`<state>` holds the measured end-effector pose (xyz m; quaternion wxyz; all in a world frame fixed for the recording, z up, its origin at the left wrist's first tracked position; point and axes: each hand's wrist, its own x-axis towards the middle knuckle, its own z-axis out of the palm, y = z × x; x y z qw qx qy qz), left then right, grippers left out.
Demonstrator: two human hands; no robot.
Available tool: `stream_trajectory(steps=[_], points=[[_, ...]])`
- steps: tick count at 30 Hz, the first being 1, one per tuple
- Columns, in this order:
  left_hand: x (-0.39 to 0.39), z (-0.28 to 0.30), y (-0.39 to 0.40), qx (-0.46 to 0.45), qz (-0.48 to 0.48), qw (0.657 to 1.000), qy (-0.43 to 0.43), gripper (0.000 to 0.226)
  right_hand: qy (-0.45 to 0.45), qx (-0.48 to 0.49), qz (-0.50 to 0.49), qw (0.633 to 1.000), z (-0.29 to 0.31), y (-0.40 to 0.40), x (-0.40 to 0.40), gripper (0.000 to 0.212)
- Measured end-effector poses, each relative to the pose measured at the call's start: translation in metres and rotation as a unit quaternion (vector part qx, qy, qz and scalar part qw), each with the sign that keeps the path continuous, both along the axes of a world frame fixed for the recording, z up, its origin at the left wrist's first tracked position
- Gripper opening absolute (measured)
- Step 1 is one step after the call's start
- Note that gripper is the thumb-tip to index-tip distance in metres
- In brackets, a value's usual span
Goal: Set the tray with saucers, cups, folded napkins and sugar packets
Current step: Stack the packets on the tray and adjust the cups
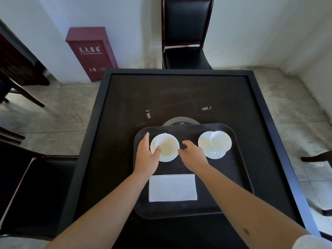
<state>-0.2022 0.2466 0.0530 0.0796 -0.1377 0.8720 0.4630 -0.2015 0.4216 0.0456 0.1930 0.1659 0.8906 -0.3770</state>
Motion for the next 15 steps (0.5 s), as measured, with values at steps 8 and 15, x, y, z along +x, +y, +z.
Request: stream_trajectory(steps=[8, 15], points=[[0.029, 0.016, 0.067, -0.052, -0.138, 0.986, 0.071, 0.066, 0.103, 0.208, 0.175, 0.957, 0.028, 0.056, 0.041, 0.058], [0.014, 0.008, 0.133, -0.061, -0.21, 0.975, -0.039, 0.067, 0.09, 0.254, 0.17, 0.948, 0.032, 0.113, 0.041, 0.064]])
